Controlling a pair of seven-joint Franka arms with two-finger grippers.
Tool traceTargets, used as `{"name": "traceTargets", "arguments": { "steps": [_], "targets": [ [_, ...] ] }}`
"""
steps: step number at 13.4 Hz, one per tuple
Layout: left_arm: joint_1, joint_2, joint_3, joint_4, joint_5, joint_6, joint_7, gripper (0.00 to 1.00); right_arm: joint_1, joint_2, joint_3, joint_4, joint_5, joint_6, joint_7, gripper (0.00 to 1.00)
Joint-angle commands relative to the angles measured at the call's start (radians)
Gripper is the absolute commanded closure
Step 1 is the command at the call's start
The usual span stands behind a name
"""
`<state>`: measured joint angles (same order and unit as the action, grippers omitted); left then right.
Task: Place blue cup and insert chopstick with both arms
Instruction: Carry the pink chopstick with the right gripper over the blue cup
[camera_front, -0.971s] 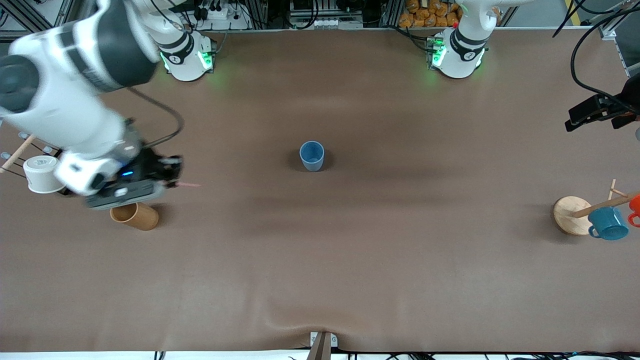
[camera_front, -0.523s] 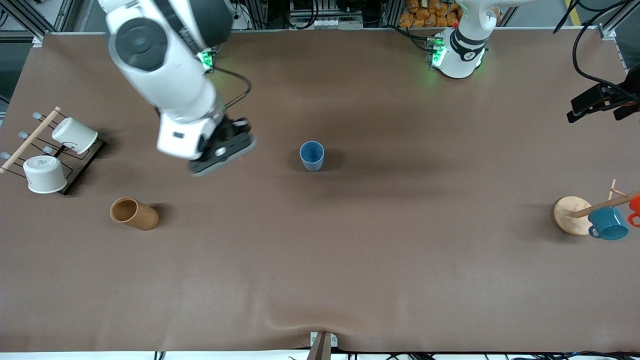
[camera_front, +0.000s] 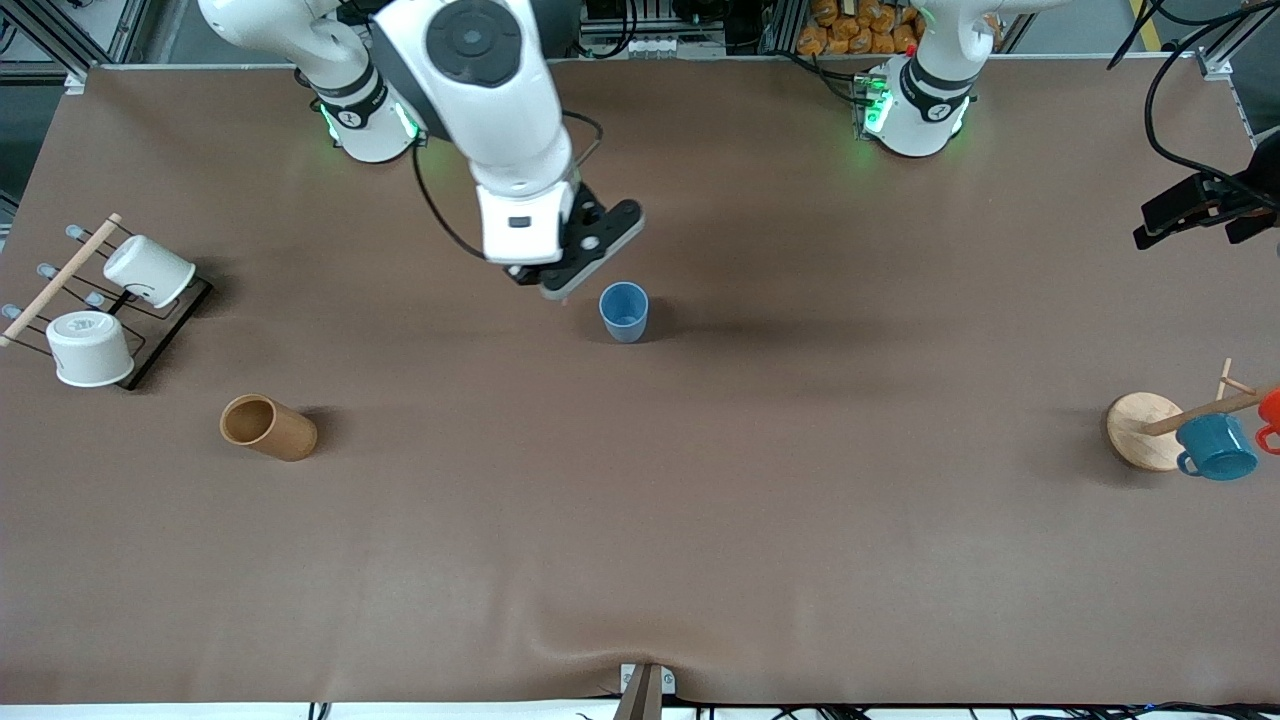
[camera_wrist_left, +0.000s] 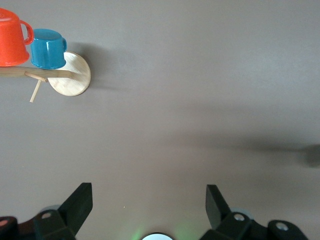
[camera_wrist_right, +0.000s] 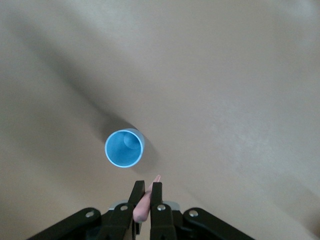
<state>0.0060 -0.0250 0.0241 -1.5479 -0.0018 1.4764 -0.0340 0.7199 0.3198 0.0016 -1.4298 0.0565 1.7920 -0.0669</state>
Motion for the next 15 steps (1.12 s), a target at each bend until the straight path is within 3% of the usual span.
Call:
{"name": "traceTargets", "arguments": {
  "steps": [1,10,15],
  "targets": [
    [0.003,-0.009,0.002,-0.008,0.003,0.013,0.019,0.00,0.030,0.013,-0.011,-0.015,0.006,0.029,-0.022,1.00],
    [0.002,-0.003,-0.001,-0.012,0.003,0.022,0.019,0.00,0.102,0.099,-0.011,-0.015,0.008,0.145,-0.019,1.00],
    [0.002,-0.003,-0.004,-0.009,0.002,0.022,0.020,0.00,0.108,0.105,-0.009,-0.107,0.008,0.262,-0.019,1.00]
  ]
}}
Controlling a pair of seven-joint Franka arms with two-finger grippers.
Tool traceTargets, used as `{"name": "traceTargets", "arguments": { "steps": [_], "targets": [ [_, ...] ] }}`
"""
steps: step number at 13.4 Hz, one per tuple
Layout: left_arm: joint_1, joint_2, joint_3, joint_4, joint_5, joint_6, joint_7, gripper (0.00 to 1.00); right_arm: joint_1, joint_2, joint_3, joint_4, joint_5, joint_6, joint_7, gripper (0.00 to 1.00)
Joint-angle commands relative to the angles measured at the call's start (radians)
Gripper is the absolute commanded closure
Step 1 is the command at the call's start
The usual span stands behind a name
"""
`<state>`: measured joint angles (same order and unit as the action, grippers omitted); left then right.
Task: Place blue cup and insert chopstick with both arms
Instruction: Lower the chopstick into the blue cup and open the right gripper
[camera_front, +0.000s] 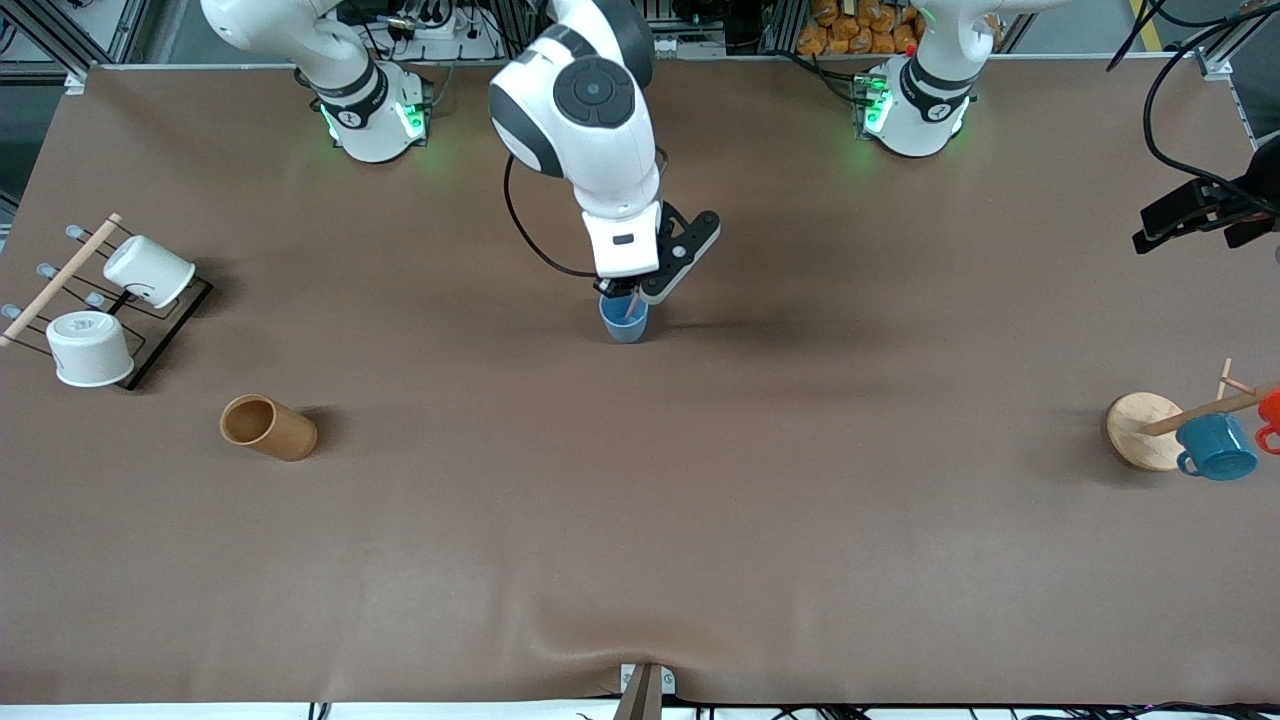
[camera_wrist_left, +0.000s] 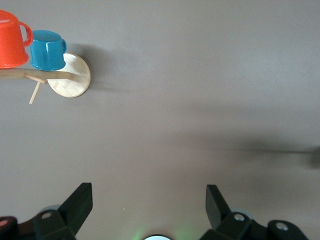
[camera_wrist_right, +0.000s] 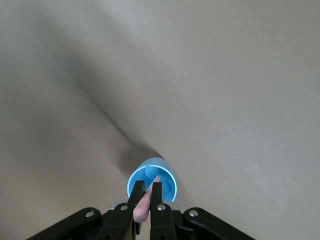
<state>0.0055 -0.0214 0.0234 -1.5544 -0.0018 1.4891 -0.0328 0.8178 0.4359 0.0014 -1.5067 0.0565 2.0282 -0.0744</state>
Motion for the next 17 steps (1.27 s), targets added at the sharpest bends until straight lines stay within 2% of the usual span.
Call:
{"name": "traceTargets", "arguments": {
  "steps": [1,6,11,12,13,14,17],
  "targets": [
    [0.002,-0.006,-0.003,-0.003,0.002,0.010,0.019,0.00,0.011,-0.011,-0.008,-0.042,0.009,0.027,-0.012,1.00],
    [0.004,-0.005,-0.003,0.000,0.002,0.014,0.019,0.00,0.008,-0.036,-0.006,-0.168,0.051,0.142,-0.013,1.00],
    [0.002,0.000,-0.003,0.002,0.002,0.025,0.019,0.00,0.006,-0.042,-0.009,-0.198,0.051,0.132,-0.013,1.00],
    [0.001,0.000,-0.003,0.004,0.002,0.025,0.018,0.00,0.006,-0.042,-0.009,-0.198,0.051,0.124,-0.012,0.90],
    [-0.001,0.001,-0.003,0.005,0.002,0.026,0.017,0.00,0.004,-0.042,-0.009,-0.196,0.051,0.119,-0.012,0.49],
    [-0.001,0.005,-0.003,0.004,0.002,0.028,0.017,0.00,0.003,-0.042,-0.009,-0.196,0.051,0.119,-0.007,0.00],
    [-0.004,0.005,-0.003,0.005,0.002,0.031,0.017,0.00,0.000,-0.068,-0.009,-0.193,0.051,0.092,0.001,0.00]
  ]
}}
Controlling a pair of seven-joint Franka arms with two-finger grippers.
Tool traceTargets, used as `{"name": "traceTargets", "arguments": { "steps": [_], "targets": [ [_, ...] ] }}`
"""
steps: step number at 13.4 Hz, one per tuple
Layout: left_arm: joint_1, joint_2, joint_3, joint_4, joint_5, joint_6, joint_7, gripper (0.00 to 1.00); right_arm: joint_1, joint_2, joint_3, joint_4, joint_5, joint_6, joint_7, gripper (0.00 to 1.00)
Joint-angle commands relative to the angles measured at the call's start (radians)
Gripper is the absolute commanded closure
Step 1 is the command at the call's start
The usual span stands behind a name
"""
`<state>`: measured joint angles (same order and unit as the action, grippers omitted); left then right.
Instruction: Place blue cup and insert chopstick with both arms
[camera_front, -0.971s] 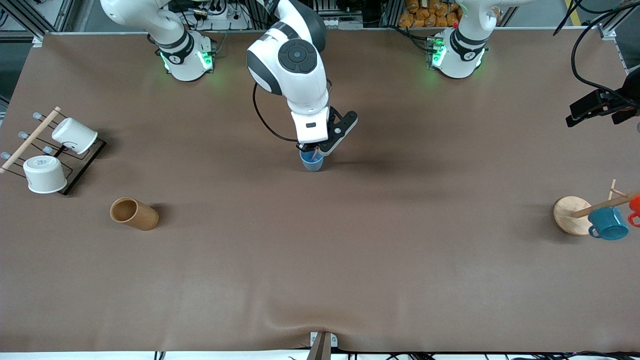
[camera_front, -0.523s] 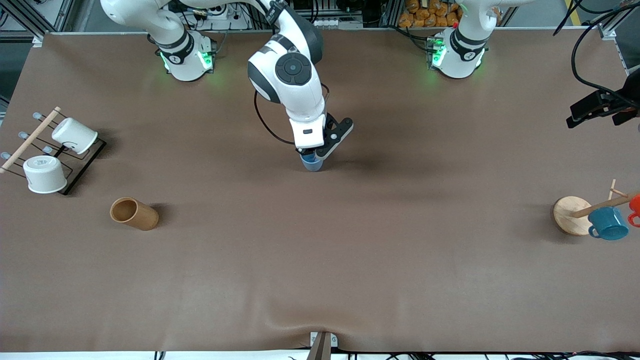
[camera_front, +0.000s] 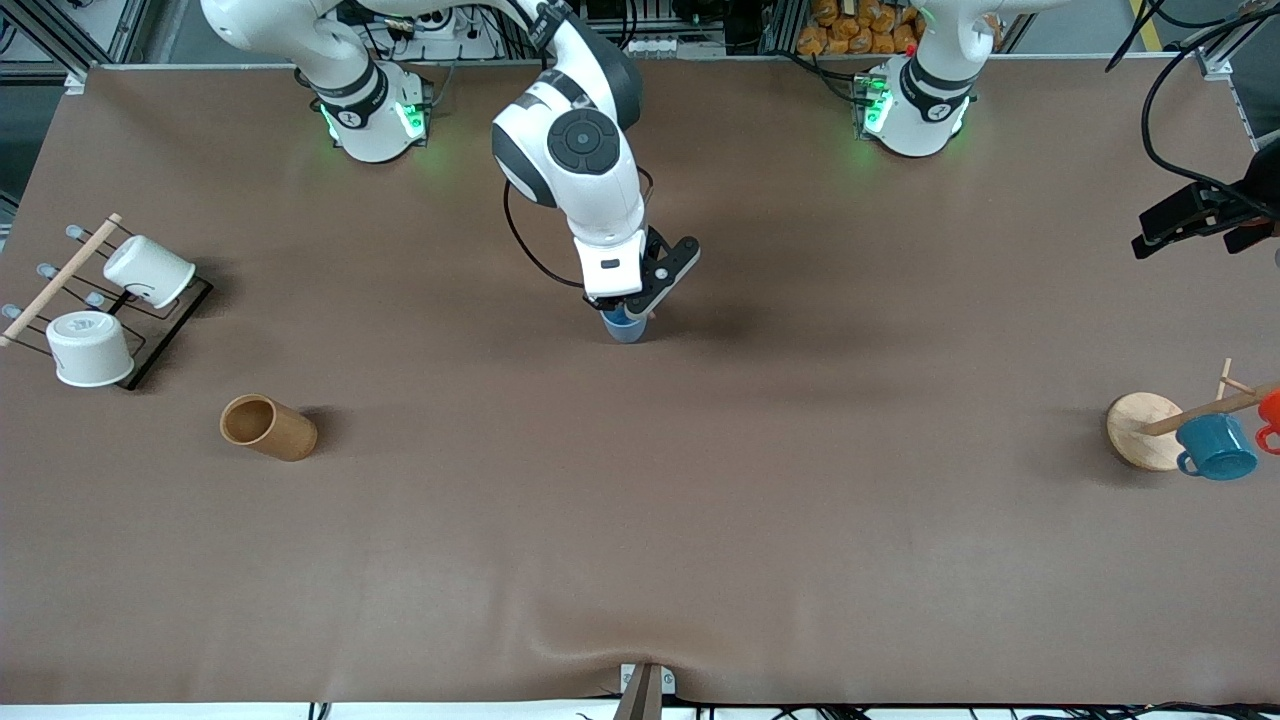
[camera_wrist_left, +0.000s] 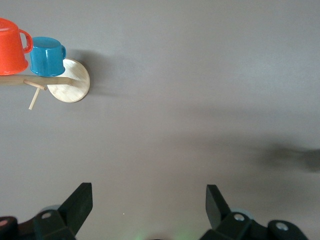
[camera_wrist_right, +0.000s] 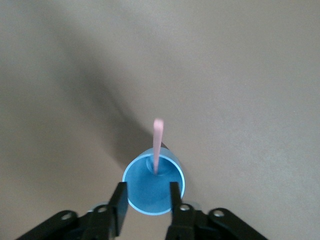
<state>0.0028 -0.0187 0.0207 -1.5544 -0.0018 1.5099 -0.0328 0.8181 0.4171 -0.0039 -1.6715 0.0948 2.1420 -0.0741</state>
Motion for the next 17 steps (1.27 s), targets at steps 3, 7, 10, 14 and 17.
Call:
{"name": "traceTargets", "arguments": {
  "steps": [3,7,10,14,17],
  "targets": [
    [-0.003,0.003,-0.001,0.004,0.002,0.012,0.016,0.00,-0.029,-0.092,-0.008,-0.025,0.013,-0.066,0.000,0.00],
    [-0.004,0.002,-0.002,0.002,0.002,0.016,0.016,0.00,-0.169,-0.176,-0.011,-0.024,0.006,-0.149,-0.007,0.00],
    [-0.006,0.002,-0.010,0.004,0.000,0.018,0.014,0.00,-0.371,-0.190,-0.011,-0.022,-0.001,-0.169,-0.029,0.00],
    [-0.006,0.003,-0.013,0.004,0.002,0.021,0.013,0.00,-0.646,-0.225,-0.010,-0.016,-0.003,-0.206,-0.157,0.00],
    [-0.007,0.005,-0.013,0.002,0.002,0.021,0.013,0.00,-0.732,-0.308,-0.018,0.006,-0.006,-0.333,-0.161,0.00]
  ]
}}
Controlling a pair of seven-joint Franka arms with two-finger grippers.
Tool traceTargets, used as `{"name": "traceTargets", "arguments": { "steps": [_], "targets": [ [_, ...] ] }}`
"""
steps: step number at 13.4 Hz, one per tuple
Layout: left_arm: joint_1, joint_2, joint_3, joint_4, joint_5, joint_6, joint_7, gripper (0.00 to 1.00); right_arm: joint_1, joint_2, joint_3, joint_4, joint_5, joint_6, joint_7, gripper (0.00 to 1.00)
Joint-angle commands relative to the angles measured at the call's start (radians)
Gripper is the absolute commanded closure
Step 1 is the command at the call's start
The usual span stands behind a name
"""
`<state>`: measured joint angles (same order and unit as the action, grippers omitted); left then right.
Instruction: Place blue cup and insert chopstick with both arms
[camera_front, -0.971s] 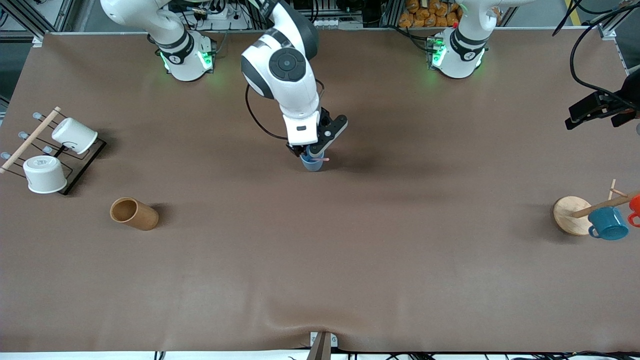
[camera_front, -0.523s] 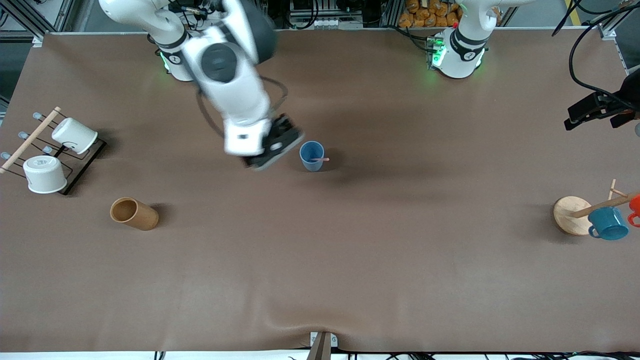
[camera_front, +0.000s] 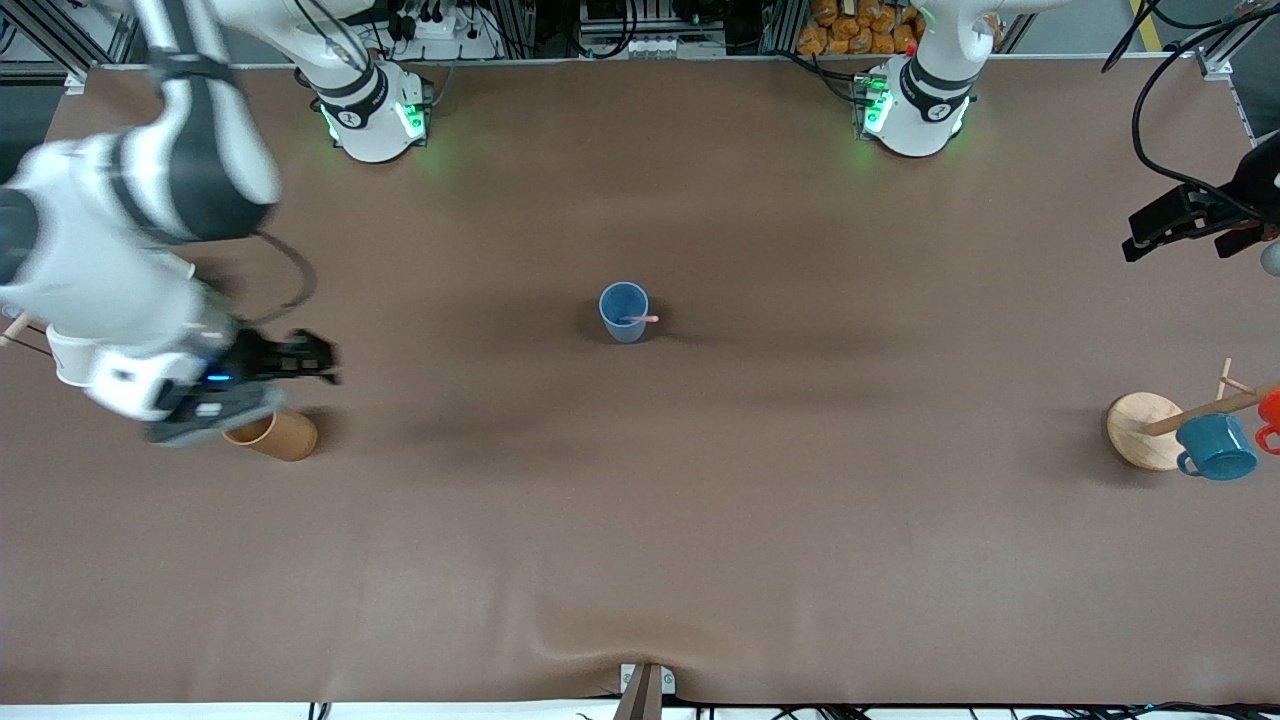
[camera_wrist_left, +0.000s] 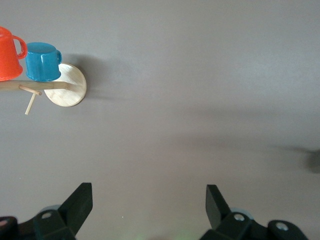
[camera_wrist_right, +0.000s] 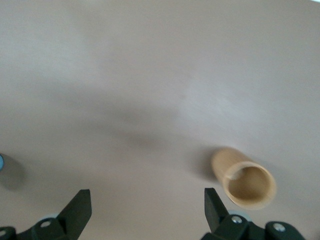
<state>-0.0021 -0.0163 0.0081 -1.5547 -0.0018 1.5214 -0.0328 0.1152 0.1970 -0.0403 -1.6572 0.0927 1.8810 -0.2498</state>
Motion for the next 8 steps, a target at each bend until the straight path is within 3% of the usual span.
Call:
{"name": "traceTargets", "arguments": {
  "steps": [1,5,8],
  "targets": [
    [-0.002,0.004,0.000,0.002,0.002,0.010,0.010,0.00,-0.043,-0.118,0.010,-0.007,-0.005,-0.103,0.018,0.00],
    [-0.002,0.010,0.000,0.005,0.002,0.016,0.008,0.00,-0.019,-0.189,-0.067,0.049,-0.085,-0.245,0.053,0.00],
    [-0.009,0.013,-0.008,0.004,0.002,0.026,0.002,0.00,-0.041,-0.188,-0.070,0.152,-0.093,-0.399,0.183,0.00]
  ]
}}
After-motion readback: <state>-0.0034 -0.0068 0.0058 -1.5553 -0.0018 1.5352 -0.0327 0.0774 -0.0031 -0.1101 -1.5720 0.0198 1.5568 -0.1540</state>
